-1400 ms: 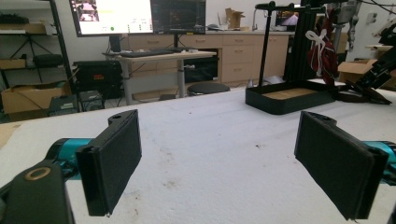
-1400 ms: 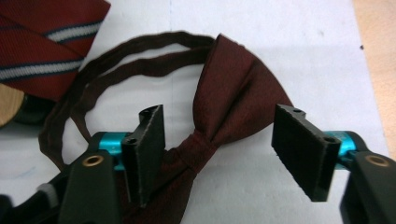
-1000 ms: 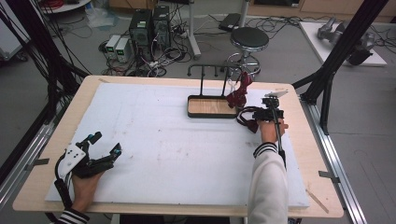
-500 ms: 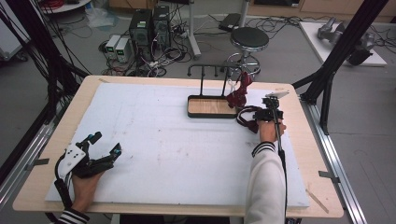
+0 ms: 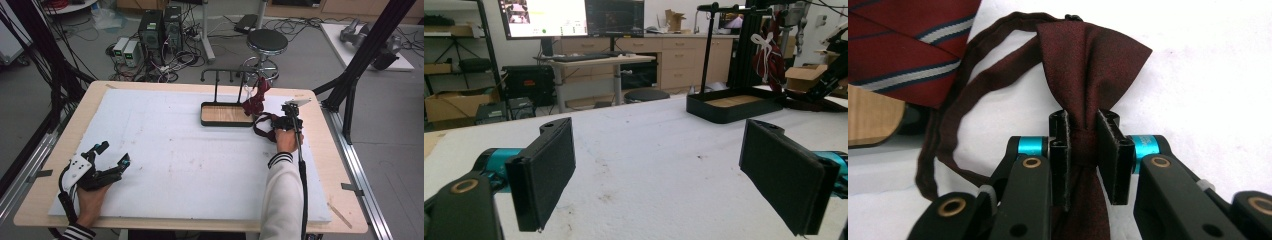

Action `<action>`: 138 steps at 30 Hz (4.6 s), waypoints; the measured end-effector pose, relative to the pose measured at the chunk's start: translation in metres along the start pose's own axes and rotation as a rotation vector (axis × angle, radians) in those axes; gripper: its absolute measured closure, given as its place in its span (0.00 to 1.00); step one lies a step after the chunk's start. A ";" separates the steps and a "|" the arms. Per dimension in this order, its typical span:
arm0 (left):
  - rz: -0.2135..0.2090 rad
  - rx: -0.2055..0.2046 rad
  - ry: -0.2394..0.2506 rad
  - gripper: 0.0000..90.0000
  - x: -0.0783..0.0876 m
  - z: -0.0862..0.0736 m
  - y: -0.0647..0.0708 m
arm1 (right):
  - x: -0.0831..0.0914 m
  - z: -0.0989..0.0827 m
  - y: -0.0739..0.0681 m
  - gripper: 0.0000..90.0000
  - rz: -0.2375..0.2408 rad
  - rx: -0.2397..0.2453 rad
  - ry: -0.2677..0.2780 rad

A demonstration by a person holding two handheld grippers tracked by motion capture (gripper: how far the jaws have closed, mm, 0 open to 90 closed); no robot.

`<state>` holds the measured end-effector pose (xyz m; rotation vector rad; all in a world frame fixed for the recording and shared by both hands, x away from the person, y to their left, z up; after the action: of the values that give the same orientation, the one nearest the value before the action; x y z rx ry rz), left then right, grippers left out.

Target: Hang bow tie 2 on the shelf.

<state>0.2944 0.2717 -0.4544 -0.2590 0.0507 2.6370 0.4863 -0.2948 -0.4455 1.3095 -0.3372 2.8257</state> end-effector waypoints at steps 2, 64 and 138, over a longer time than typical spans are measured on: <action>0.000 -0.001 -0.001 0.17 0.000 0.000 0.000 | 0.001 0.000 0.000 0.86 0.001 0.009 0.001; 0.004 -0.016 0.000 0.17 0.000 0.000 0.001 | 0.114 0.014 -0.022 0.86 0.111 0.324 0.597; -0.001 -0.014 -0.003 0.17 0.000 0.000 0.001 | 0.126 0.030 -0.155 0.86 0.505 0.458 0.772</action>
<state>0.2940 0.2704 -0.4543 -0.2601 0.0306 2.6378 0.4423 -0.1595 -0.3018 0.0216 0.0176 3.6789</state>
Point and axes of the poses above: each handheld gripper's, and its own axes: x roughly backward along the jaws, z roughly out of its top, y roughly to its right, the point moved 3 cm from there along -x, roughly forward along the jaws, and after that the axes turned 10 degrees about y, right-handed, at the moved point
